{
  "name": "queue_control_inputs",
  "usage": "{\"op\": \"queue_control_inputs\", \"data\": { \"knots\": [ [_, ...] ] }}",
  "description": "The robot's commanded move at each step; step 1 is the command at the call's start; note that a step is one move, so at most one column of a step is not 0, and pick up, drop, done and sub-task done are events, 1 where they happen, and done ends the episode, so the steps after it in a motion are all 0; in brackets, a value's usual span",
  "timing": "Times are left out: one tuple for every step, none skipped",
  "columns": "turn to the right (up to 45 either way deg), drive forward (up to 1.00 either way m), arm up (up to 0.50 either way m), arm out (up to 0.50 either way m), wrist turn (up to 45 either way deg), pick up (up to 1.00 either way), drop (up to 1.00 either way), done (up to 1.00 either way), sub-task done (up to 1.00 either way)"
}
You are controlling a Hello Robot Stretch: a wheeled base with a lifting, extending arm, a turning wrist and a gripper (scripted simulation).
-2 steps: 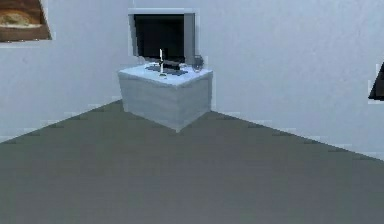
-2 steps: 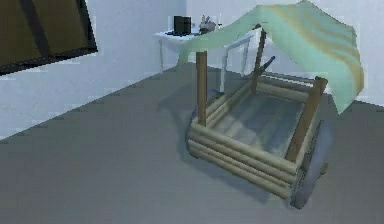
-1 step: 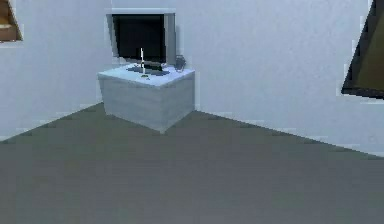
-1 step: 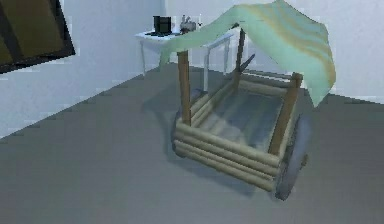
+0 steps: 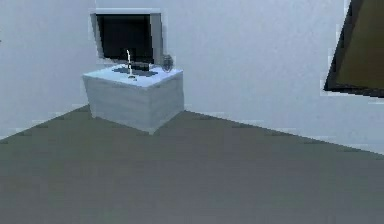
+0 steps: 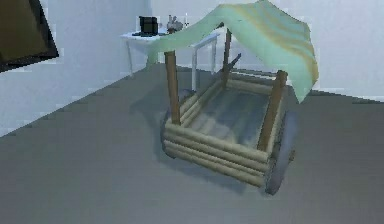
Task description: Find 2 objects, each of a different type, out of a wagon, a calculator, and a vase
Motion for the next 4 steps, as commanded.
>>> {"op": "queue_control_inputs", "data": {
  "knots": [
    [0.0, 1.00, 0.00, 0.00, 0.0, 0.00, 0.00, 0.00, 0.00],
    [0.0, 1.00, 0.00, 0.00, 0.0, 0.00, 0.00, 0.00, 0.00],
    [-9.0, 0.00, 0.00, 0.00, 0.0, 0.00, 0.00, 0.00, 0.00],
    [0.0, 0.05, 0.00, 0.00, 0.0, 0.00, 0.00, 0.00, 0.00]
  ]
}}
